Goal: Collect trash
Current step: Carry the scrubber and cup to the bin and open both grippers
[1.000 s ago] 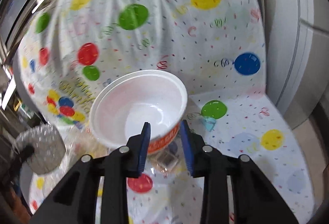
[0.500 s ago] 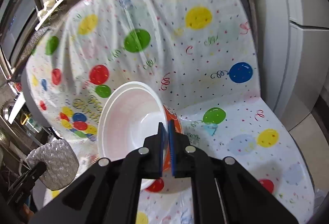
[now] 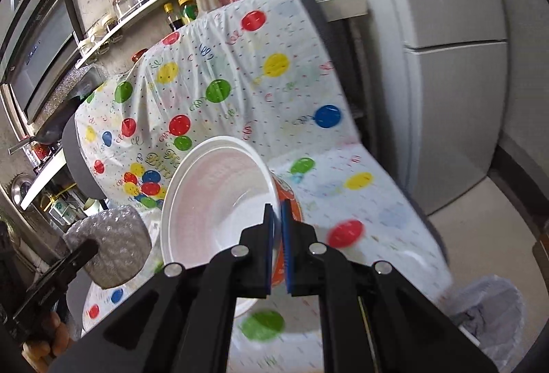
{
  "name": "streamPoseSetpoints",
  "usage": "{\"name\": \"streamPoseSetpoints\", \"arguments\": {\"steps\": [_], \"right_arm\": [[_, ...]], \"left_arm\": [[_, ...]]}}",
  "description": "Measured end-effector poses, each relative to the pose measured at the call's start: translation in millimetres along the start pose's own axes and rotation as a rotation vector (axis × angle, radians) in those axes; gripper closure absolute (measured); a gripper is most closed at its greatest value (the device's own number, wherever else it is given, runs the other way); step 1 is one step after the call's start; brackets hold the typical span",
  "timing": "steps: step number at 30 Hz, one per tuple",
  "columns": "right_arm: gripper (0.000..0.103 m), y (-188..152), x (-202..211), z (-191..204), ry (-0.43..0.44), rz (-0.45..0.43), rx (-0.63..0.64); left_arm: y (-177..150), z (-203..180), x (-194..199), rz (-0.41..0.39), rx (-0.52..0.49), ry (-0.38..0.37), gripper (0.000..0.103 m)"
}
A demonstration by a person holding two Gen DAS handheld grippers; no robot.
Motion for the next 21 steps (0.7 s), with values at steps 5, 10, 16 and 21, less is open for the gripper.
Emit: {"name": "streamPoseSetpoints", "arguments": {"steps": [5, 10, 16, 21], "right_arm": [[0.097, -25.9, 31.7, -19.8, -0.031, -0.029, -0.035], [0.097, -46.1, 40.4, -37.9, -0.039, -0.012, -0.069], [0.097, -59.0, 60.3, -67.7, -0.069, -0.044, -0.128], [0.097, -78.7, 82.4, -104.6, -0.138, -0.051, -0.186]], "left_arm": [[-25.5, -21.2, 2.9, 0.014, -0.033, -0.030, 0.094], [-46.0, -36.8, -4.9, 0.059, -0.048, -0.052, 0.094], [-56.1, -70.8, -8.6, 0.076, -0.114, -0.108, 0.094], [-66.5, -106.3, -13.3, 0.089, -0.180, -0.181, 0.094]]}}
Point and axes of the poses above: each gripper's, at about its wrist camera, not at the fingertips, and x roughly against the way its jaws point, z to its left, y to its top, the point moved 4 cm from there along -x, roughly the way its jaws point, and after that the axes turned 10 degrees about x, right-handed, at the moved point
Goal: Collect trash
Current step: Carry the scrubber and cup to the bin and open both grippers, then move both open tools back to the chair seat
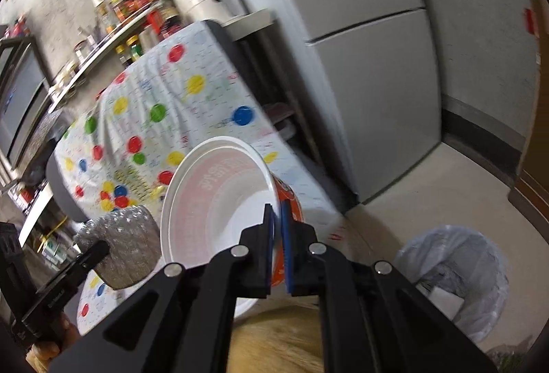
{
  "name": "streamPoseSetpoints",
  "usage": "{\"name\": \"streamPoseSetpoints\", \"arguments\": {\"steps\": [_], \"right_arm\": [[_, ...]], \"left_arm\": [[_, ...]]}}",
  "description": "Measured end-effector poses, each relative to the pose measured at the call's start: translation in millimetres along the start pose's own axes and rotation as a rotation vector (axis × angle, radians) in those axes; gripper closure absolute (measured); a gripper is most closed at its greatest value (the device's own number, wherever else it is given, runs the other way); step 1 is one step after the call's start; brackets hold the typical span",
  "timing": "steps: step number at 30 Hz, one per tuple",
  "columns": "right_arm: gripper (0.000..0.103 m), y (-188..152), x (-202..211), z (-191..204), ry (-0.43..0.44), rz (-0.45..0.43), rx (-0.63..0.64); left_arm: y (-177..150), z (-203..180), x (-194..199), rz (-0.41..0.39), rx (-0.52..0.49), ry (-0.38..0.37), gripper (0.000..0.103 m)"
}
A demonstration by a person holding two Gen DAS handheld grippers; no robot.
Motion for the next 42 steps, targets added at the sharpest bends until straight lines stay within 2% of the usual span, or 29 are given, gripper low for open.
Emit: {"name": "streamPoseSetpoints", "arguments": {"steps": [8, 13, 18, 21, 22, 23, 24, 25, 26, 27, 30, 36, 42], "right_arm": [[0.097, -35.2, 33.4, -80.0, -0.220, 0.047, -0.035], [0.097, -68.2, 45.9, -140.2, -0.362, 0.100, -0.100], [0.097, -101.6, 28.9, -180.6, -0.389, 0.181, -0.195], [0.096, -119.0, 8.1, -196.4, -0.350, 0.230, -0.250], [0.095, -122.6, 1.4, -200.3, -0.334, 0.238, -0.267], [0.093, -125.4, -6.7, -203.9, -0.316, 0.250, -0.283], [0.082, -127.7, -12.4, -206.6, -0.317, 0.263, -0.295], [0.068, -130.1, -15.4, -210.0, -0.325, 0.267, -0.309], [0.066, -130.5, -14.5, -210.8, -0.326, 0.263, -0.312], [0.066, -130.1, -12.4, -211.3, -0.329, 0.259, -0.307], [0.066, -125.5, -2.1, -211.7, -0.365, 0.250, -0.271], [0.066, -109.1, 25.8, -208.3, -0.400, 0.198, -0.245], [0.066, -77.6, 42.9, -159.7, -0.356, 0.121, -0.152]], "left_arm": [[-26.3, -70.2, -37.2, 0.076, -0.102, -0.132, 0.094], [-58.4, -130.2, -75.6, 0.158, -0.176, -0.257, 0.094], [-96.2, -185.7, -115.8, 0.268, -0.246, -0.355, 0.094], [-109.2, -203.2, -129.1, 0.312, -0.266, -0.388, 0.093], [-113.2, -208.1, -137.0, 0.330, -0.266, -0.392, 0.089], [-116.7, -210.9, -143.3, 0.347, -0.263, -0.396, 0.087], [-118.9, -213.0, -150.1, 0.367, -0.257, -0.394, 0.082], [-120.6, -213.8, -156.5, 0.385, -0.247, -0.392, 0.066], [-120.8, -212.5, -159.3, 0.390, -0.237, -0.391, 0.048], [-120.0, -210.5, -160.8, 0.386, -0.222, -0.396, 0.042], [-117.1, -205.0, -160.1, 0.385, -0.211, -0.396, 0.038], [-102.4, -174.2, -142.8, 0.333, -0.193, -0.324, 0.037], [-79.7, -122.0, -107.1, 0.240, -0.166, -0.211, 0.036]]}}
Point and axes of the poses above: each gripper's, at about its wrist camera, not at the fingertips, and x roughly against the way its jaws point, z to its left, y to its top, the point moved 4 cm from there along -x, roughly the way its jaws point, and after that the axes turned 10 degrees about x, right-handed, at the moved point
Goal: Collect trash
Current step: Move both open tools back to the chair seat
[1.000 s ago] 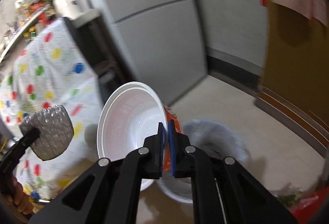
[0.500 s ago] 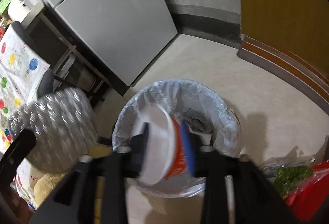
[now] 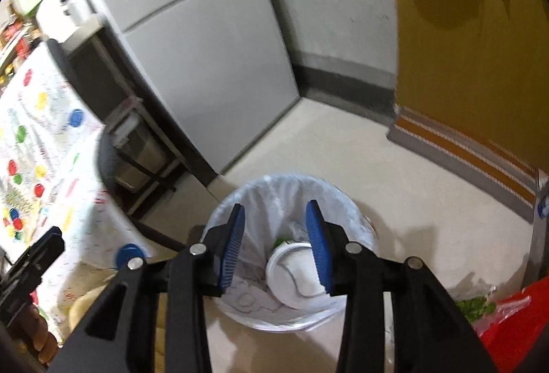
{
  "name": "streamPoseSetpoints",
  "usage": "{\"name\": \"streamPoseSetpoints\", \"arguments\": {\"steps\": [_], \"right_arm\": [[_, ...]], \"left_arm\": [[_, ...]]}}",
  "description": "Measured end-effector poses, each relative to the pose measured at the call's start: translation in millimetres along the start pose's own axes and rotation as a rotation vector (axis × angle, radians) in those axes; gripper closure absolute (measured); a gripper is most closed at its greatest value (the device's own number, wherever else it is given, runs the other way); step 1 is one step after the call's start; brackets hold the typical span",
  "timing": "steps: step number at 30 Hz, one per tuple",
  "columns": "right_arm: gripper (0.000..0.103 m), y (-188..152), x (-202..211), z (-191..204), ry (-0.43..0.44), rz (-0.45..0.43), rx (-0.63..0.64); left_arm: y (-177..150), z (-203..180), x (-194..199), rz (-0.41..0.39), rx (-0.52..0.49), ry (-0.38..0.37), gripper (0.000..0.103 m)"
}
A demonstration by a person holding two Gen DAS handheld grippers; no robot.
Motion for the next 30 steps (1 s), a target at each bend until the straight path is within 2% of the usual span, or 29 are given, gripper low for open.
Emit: {"name": "streamPoseSetpoints", "arguments": {"steps": [6, 8, 11, 13, 17, 19, 20, 25, 30], "right_arm": [[0.065, 13.3, 22.1, 66.1, 0.089, -0.066, 0.120], [0.060, 14.8, 25.3, 88.9, 0.104, -0.075, 0.158], [0.060, 14.4, 23.0, 120.2, 0.158, -0.051, 0.204], [0.060, 12.2, 22.0, 147.9, 0.231, -0.030, 0.251], [0.059, 6.4, 28.1, 210.5, 0.317, -0.023, 0.394], [0.039, 5.9, 32.6, 233.2, 0.346, -0.033, 0.437], [0.035, 6.5, 35.2, 248.9, 0.371, -0.042, 0.458], [0.034, 13.8, 38.1, 300.5, 0.423, -0.052, 0.539], [0.034, 22.3, 34.3, 342.0, 0.456, -0.055, 0.603]], "left_arm": [[-3.4, 50.8, 57.3, -0.095, 0.057, 0.124, 0.033], [-6.6, 68.4, 74.8, -0.116, 0.088, 0.155, 0.033], [-14.9, 94.6, 98.2, -0.140, 0.146, 0.211, 0.033], [-20.2, 110.3, 113.6, -0.158, 0.169, 0.253, 0.033], [-32.3, 142.1, 144.6, -0.180, 0.218, 0.346, 0.033], [-35.7, 156.7, 156.5, -0.185, 0.247, 0.384, 0.026], [-37.8, 163.8, 164.6, -0.194, 0.261, 0.405, 0.025], [-41.5, 197.8, 196.1, -0.211, 0.312, 0.506, 0.025], [-40.2, 234.0, 224.3, -0.234, 0.388, 0.568, 0.023]]}}
Point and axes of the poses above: each gripper's, at about its wrist camera, not at the fingertips, and x roughly against the way its jaws point, z to its left, y to its top, the point moved 4 cm from there along -x, roughly the way its jaws point, and after that the axes turned 10 degrees about x, right-handed, at the moved point
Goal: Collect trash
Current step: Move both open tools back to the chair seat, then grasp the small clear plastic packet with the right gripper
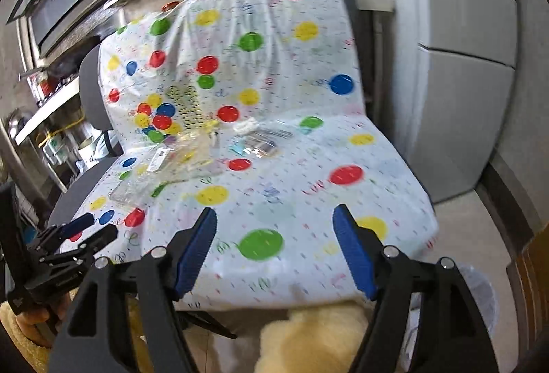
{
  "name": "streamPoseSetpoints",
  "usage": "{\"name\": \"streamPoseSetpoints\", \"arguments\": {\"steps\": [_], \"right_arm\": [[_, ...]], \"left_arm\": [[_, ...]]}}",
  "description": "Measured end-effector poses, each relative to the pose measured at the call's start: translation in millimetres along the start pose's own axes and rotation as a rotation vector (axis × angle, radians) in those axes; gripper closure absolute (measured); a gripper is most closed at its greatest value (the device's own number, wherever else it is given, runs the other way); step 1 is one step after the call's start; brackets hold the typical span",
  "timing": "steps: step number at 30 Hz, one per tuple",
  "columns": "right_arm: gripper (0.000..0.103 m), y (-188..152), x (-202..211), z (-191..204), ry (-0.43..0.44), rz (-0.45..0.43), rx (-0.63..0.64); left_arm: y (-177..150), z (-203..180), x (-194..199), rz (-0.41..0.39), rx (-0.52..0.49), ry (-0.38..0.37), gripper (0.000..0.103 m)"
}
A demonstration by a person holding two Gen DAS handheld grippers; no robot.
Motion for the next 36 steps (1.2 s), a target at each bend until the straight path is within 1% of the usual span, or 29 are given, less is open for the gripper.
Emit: {"name": "streamPoseSetpoints", "arguments": {"steps": [5, 8, 11, 13, 14, 16, 18, 19, 20, 22, 24, 29, 31, 34, 36], "right_arm": [[0.034, 14.7, -18.8, 7.1, 0.015, 0.002, 0.023], [0.034, 22.0, -39.0, 9.0, 0.030, 0.028, 0.025], [0.033, 31.7, -62.2, 10.3, 0.018, 0.046, 0.034], [0.024, 39.5, -81.8, 10.2, 0.018, 0.053, 0.038], [0.022, 42.0, -89.6, 10.6, 0.020, 0.059, 0.042], [0.015, 46.2, -115.6, 12.5, 0.026, 0.102, 0.059], [0.012, 48.9, -142.2, 15.1, 0.029, 0.142, 0.073], [0.008, 50.3, -156.0, 16.1, 0.030, 0.163, 0.078], [0.007, 51.8, -170.4, 16.3, 0.028, 0.185, 0.080], [0.006, 55.3, -191.3, 16.0, 0.014, 0.209, 0.070], [0.006, 60.2, -214.2, 10.8, -0.003, 0.230, 0.030], [0.006, 67.8, -258.3, -2.6, -0.032, 0.289, -0.108], [0.006, 70.5, -269.1, -2.2, -0.045, 0.297, -0.111], [0.006, 73.9, -282.1, 1.7, -0.091, 0.304, -0.058], [0.006, 74.4, -289.3, 4.0, -0.096, 0.308, -0.040]], "left_arm": [[16.7, 29.0, 0.4, -0.019, 0.044, 0.059, 0.023], [27.3, 43.5, -2.8, -0.027, 0.063, 0.092, 0.023], [40.2, 56.0, -9.5, -0.034, 0.086, 0.115, 0.023], [47.1, 60.6, -14.9, -0.036, 0.096, 0.127, 0.023], [50.0, 62.8, -18.5, -0.036, 0.099, 0.134, 0.023], [56.1, 66.5, -27.5, -0.032, 0.101, 0.146, 0.023], [60.6, 69.5, -35.9, -0.025, 0.108, 0.148, 0.023], [63.3, 71.1, -41.9, -0.020, 0.112, 0.148, 0.023], [65.1, 72.0, -46.4, -0.016, 0.113, 0.150, 0.023], [68.7, 73.0, -54.6, -0.012, 0.114, 0.153, 0.023], [74.2, 75.4, -63.0, -0.011, 0.116, 0.160, 0.023], [85.0, 84.0, -77.1, -0.015, 0.135, 0.175, 0.023], [88.0, 88.7, -81.1, -0.016, 0.156, 0.176, 0.023], [89.2, 92.1, -85.8, -0.015, 0.162, 0.181, 0.023], [88.5, 93.4, -88.2, -0.010, 0.160, 0.186, 0.023]]}}
Point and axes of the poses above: each gripper's, at about its wrist camera, not at the fingertips, and x roughly against the way its jaws point, z to its left, y to its top, the point moved 4 cm from there along -x, roughly the way its jaws point, and after that the axes turned 10 degrees about x, right-handed, at the moved point
